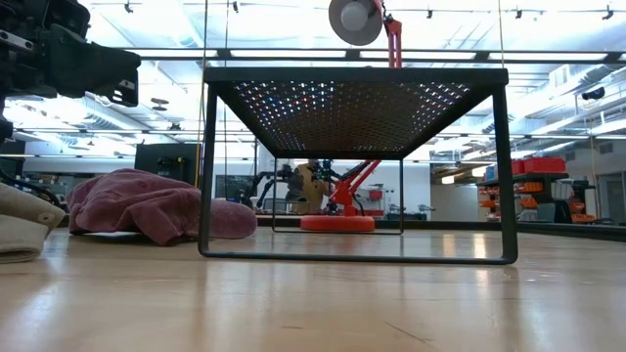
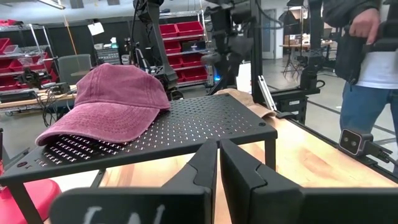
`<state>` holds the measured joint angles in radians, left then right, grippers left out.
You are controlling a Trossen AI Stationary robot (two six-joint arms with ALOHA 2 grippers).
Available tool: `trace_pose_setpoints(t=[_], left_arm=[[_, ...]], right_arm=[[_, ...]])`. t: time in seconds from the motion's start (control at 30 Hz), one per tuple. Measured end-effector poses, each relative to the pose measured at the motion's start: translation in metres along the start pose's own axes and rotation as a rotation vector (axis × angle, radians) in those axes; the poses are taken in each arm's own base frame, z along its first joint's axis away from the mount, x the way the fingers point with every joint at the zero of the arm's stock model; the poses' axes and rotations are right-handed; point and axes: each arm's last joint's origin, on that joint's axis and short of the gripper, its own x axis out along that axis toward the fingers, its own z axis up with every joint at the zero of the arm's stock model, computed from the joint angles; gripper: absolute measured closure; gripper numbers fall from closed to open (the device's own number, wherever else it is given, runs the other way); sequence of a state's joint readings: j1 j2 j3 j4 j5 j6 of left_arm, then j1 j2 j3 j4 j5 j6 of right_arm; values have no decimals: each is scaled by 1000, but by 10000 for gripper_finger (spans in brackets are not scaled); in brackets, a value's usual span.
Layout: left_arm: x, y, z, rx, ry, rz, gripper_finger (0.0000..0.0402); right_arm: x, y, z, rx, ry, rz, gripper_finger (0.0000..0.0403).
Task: Pick & Place hat
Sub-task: Put the bottom right brown cap on the shelf
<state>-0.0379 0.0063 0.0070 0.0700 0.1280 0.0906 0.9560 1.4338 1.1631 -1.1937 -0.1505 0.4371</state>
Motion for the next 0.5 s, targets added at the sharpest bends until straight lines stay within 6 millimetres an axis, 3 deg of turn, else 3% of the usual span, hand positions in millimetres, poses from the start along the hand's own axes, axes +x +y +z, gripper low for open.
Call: trace_pose_setpoints(t=[0.5], left_arm=[[0, 0, 0, 0, 0, 0, 376]], right_arm=[[32, 0, 15, 34, 76, 12, 175]])
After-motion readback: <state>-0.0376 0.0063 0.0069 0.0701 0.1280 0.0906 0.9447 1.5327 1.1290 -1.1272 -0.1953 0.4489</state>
